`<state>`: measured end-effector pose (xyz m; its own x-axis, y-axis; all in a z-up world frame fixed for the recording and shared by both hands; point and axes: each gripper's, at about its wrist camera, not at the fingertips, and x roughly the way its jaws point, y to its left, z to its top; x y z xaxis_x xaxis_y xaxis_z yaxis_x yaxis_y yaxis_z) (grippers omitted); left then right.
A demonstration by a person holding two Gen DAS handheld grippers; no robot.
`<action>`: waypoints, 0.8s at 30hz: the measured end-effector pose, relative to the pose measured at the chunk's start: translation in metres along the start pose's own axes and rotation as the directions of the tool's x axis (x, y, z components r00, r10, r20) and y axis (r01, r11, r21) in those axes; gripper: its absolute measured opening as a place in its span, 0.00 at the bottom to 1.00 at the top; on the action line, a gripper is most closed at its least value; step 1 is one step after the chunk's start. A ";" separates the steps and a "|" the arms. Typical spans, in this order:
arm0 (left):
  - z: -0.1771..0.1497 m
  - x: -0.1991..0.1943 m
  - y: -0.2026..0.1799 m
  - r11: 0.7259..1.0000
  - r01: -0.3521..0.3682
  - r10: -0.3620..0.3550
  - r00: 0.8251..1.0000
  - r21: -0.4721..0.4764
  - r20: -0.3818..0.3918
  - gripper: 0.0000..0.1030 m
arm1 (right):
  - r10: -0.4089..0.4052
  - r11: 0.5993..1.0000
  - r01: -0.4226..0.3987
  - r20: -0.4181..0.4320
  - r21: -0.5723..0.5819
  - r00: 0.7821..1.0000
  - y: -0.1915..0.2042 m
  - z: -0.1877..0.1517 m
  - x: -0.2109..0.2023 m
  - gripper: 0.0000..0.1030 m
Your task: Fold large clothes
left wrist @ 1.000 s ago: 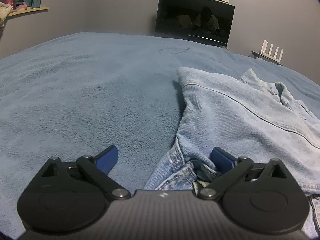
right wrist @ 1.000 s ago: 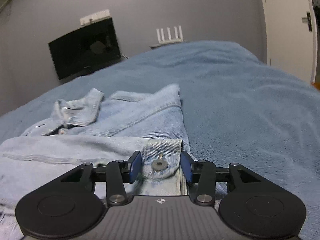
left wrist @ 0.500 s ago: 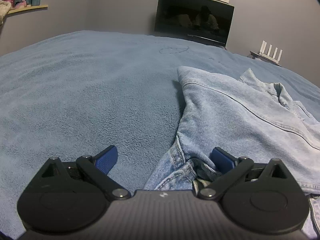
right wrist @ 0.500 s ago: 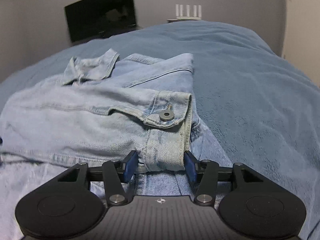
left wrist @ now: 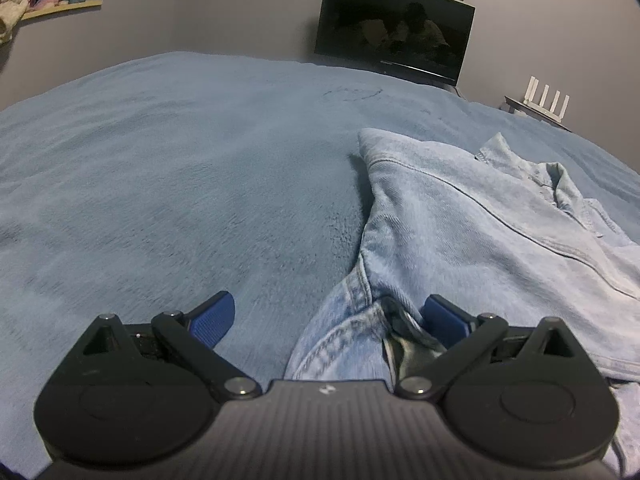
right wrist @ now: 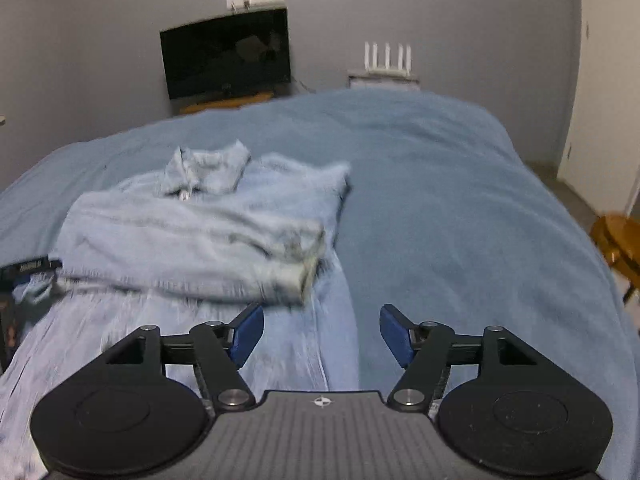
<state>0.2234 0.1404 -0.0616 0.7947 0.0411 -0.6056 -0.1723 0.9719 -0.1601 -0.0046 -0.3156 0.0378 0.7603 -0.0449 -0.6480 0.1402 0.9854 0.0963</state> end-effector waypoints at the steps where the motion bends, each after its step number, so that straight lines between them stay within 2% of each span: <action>1: -0.001 -0.006 0.001 1.000 0.004 -0.004 1.000 -0.007 -0.005 0.99 | 0.006 0.999 -0.005 -0.028 0.040 1.000 -0.004 -0.003 0.003 0.66; 3: -0.003 -0.018 0.004 1.000 0.010 -0.011 0.999 -0.020 -0.047 0.99 | 0.010 0.997 -0.004 -0.074 0.076 0.997 -0.007 -0.009 0.012 0.66; 5: -0.008 -0.030 0.005 1.000 0.018 -0.019 0.995 -0.012 -0.096 0.99 | -0.016 0.998 0.023 -0.120 0.060 0.993 -0.003 -0.012 0.023 0.66; 8: -0.016 -0.059 0.006 0.999 0.032 -0.031 0.992 0.002 -0.120 0.99 | -0.018 0.998 0.027 -0.175 0.051 0.984 0.003 -0.018 0.038 0.66; 11: -0.025 -0.088 0.013 0.996 0.079 -0.083 0.985 -0.027 -0.150 0.99 | -0.008 0.999 0.016 -0.194 0.042 0.981 0.006 -0.023 0.039 0.66; 14: -0.038 -0.113 0.024 0.989 0.127 -0.139 0.968 -0.069 -0.207 0.99 | 0.009 0.997 0.007 -0.219 0.075 0.976 -0.002 -0.026 0.037 0.66; 18: -0.045 -0.135 0.040 0.978 0.134 -0.171 0.952 -0.157 -0.255 0.99 | 0.052 0.990 -0.011 -0.284 0.144 0.958 -0.012 -0.031 0.043 0.66; 20: -0.046 -0.142 0.044 0.978 0.133 -0.176 0.940 -0.164 -0.291 0.99 | 0.090 0.984 -0.033 -0.320 0.177 0.943 -0.016 -0.036 0.045 0.67; 24: -0.056 -0.158 0.041 0.977 0.149 -0.197 0.908 -0.153 -0.371 0.99 | 0.165 0.968 -0.080 -0.362 0.239 0.917 -0.021 -0.045 0.041 0.74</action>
<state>0.0579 0.1606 -0.0162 0.5393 -0.2397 -0.8073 -0.1391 0.9201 -0.3661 -0.0050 -0.3311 -0.0248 0.4910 0.1809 -0.8522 0.2265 0.9181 0.3254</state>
